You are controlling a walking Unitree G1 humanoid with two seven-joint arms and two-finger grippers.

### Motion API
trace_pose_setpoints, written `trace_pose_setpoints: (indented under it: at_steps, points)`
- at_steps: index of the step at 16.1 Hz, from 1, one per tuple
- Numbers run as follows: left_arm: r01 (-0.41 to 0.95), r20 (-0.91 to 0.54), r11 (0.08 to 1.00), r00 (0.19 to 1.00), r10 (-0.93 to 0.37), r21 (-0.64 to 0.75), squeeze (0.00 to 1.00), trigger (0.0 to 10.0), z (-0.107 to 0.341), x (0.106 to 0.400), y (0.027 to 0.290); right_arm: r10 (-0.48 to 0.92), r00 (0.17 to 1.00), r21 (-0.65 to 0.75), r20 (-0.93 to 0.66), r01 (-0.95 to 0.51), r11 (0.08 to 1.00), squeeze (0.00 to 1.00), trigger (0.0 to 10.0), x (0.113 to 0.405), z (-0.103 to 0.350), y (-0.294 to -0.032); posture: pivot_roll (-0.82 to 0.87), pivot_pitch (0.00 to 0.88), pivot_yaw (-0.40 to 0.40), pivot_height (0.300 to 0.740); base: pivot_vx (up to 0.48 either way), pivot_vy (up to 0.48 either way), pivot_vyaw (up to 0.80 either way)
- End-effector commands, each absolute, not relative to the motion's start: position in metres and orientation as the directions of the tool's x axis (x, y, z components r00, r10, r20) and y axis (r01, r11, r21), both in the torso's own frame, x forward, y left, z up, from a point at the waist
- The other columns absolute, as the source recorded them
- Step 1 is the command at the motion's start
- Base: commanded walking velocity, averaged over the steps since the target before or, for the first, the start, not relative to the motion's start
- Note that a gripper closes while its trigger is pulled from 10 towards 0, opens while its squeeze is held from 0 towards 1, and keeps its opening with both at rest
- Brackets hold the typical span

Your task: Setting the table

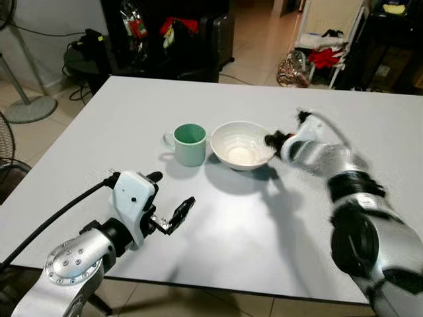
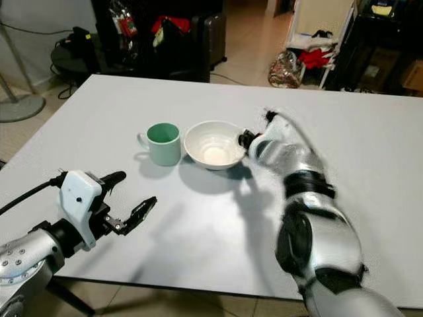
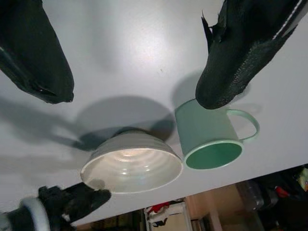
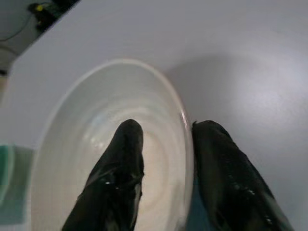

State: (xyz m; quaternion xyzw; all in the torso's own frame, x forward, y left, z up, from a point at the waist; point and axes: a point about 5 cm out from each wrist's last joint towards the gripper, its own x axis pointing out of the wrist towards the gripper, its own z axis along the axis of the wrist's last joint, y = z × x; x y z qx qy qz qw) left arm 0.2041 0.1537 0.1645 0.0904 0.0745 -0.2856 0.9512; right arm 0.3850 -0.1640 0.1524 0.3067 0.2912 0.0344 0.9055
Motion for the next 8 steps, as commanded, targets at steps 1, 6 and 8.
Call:
trace_pose_setpoints:
  at_steps: [1,6,8]
  points:
    - [0.560,-0.178,0.817,0.826,-0.535,0.141,0.00,10.0,0.171,0.204,0.155,0.279,0.826,0.597,-0.490,0.084,0.798,1.00,10.0,0.380,0.164,-0.168,0.04,0.000,0.027,0.740,0.000,0.000,0.00]
    - [0.565,-0.167,0.816,0.822,-0.545,0.118,0.00,10.0,0.174,0.205,0.158,0.312,0.850,0.555,-0.424,-0.028,0.831,0.00,10.0,0.305,0.180,-0.178,0.01,0.000,0.072,0.740,0.000,0.000,0.00]
    - [0.562,-0.159,0.820,0.824,-0.544,0.107,0.00,10.0,0.175,0.207,0.158,0.267,0.922,0.404,-0.279,-0.139,0.904,0.00,10.0,0.284,0.197,-0.177,-0.01,0.000,0.088,0.740,0.000,0.000,0.00]
